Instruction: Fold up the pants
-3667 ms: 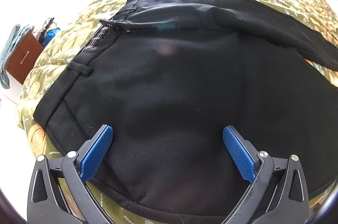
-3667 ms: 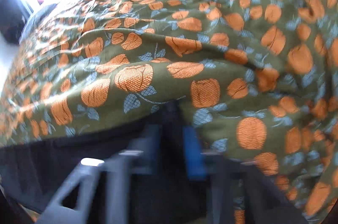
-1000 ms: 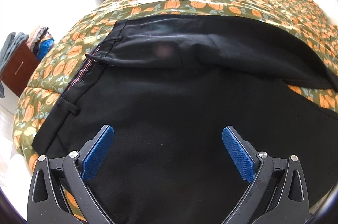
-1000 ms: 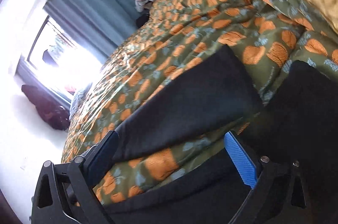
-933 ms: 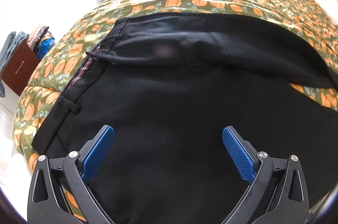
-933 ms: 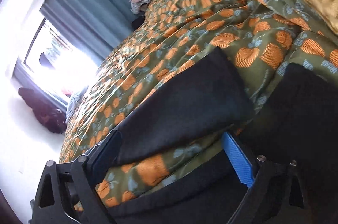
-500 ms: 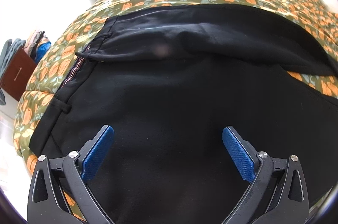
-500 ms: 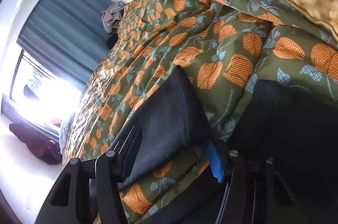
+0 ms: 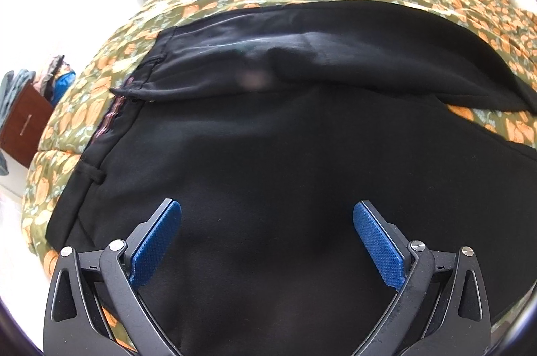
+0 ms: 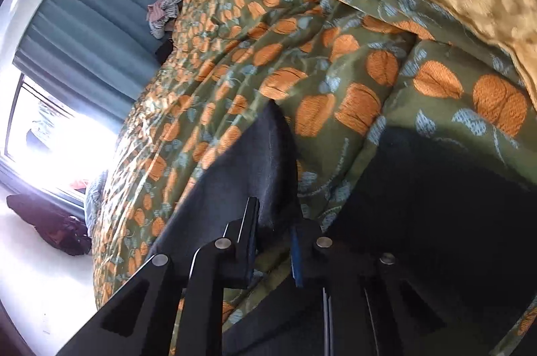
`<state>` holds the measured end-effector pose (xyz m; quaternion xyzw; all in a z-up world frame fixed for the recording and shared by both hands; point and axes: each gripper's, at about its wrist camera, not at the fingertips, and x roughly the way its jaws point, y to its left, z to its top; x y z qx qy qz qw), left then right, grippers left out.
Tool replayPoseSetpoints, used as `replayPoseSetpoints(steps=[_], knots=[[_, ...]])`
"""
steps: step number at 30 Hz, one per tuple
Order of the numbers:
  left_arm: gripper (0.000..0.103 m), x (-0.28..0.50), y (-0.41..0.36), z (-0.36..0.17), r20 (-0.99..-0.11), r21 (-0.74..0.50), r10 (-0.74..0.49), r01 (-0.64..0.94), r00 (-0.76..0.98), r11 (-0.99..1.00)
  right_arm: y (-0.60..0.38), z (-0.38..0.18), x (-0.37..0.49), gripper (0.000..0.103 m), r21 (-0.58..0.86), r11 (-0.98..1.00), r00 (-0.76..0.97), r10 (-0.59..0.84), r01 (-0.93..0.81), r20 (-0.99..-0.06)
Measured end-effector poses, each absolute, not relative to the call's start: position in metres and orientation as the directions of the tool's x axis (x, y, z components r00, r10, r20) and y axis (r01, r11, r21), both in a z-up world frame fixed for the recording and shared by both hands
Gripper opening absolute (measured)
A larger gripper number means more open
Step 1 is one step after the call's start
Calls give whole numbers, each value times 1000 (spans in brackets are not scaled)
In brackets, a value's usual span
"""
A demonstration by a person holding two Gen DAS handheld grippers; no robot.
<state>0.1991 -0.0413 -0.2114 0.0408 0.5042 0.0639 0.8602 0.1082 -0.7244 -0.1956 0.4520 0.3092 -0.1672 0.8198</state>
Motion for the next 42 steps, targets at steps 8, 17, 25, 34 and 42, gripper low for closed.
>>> replayPoseSetpoints(steps=[8,17,25,34,42], knots=[[103,303,-58,-167,-863,-243,-224,16,453,970,-712,-134,101,15,664,623,816,70,414,-574],[102,440,-108,-177,-810,-514,-470,-37,349,857,-686,-93,64,15,747,617,867,202,249,-456],[101,460,-108,-207,-818,-544,-483,-151,312,825,-670,-54,20,14,810,583,890,335,63,-310],[6,435,-83,-191,-762,-628,-534,-215,366,748,-666,-28,-16,14,782,623,871,388,-8,-300],[7,246,-9,-43,-600,-608,-484,30,637,793,-694,-66,40,14,746,663,833,378,61,-405]])
